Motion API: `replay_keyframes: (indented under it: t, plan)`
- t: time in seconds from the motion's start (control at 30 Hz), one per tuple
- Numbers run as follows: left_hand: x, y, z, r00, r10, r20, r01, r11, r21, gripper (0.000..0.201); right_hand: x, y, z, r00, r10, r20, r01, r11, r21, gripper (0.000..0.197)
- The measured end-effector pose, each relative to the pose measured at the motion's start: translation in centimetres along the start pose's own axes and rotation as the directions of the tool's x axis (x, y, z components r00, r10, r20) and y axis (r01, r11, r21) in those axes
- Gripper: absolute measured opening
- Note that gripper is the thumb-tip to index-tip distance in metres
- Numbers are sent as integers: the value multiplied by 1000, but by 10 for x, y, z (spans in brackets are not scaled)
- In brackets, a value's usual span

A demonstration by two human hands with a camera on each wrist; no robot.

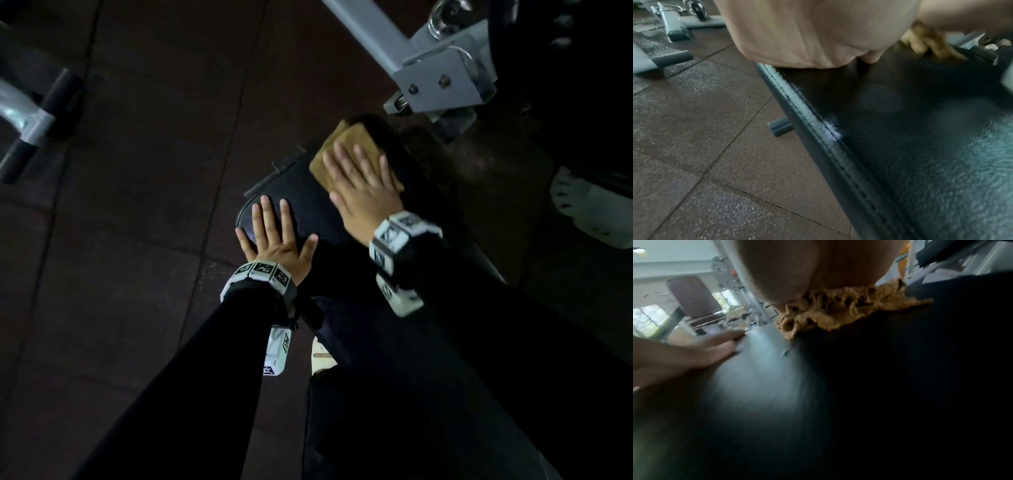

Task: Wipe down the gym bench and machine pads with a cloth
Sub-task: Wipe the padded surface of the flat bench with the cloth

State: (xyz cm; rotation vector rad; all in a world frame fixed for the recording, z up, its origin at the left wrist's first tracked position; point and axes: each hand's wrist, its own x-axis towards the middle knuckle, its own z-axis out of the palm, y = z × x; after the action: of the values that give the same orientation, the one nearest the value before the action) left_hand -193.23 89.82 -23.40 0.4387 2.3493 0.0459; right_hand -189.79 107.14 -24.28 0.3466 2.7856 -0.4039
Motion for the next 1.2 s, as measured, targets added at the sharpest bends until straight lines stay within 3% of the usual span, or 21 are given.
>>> replay_keyframes:
  t: [0.1, 0.23, 0.43, 0.5, 0.6, 0.7, 0.87, 1.0, 1.2]
  plan:
    - [-1, 0, -1, 1000, 4, 0, -4, 1000, -8, 75, -61, 2, 23, 997, -73, -23, 72, 997, -30, 58]
    - [-2, -1, -2, 999, 23, 21, -23, 999, -23, 75, -105, 40, 24, 1000, -8, 25, 9, 999, -33, 57]
    - [-2, -1, -3, 998, 29, 50, -27, 999, -23, 73, -40, 64, -8, 958, 288, 3, -287, 951, 117, 57]
    - [-3, -1, -4, 998, 32, 60, -31, 999, -28, 73, -5, 56, -19, 959, 285, 17, -284, 946, 157, 57]
    - [-3, -1, -4, 998, 31, 53, -30, 999, -22, 73, 27, 31, -26, 984, 174, 35, -177, 978, 109, 58]
    - [-4, 0, -4, 999, 28, 40, -27, 999, -20, 73, 17, 5, -15, 998, 59, 33, -60, 998, 31, 59]
    - [-2, -1, -2, 999, 30, 15, -30, 999, -16, 74, -65, 0, 17, 1000, -10, -27, 11, 1000, 11, 55]
    - [-1, -2, -1, 999, 37, 18, -37, 999, -14, 74, -92, 33, 19, 996, 87, 1, -87, 996, 10, 57]
    - [1, -5, 5, 998, 47, -29, -48, 998, -31, 74, -39, 40, -1, 974, 225, 3, -224, 970, 97, 58]
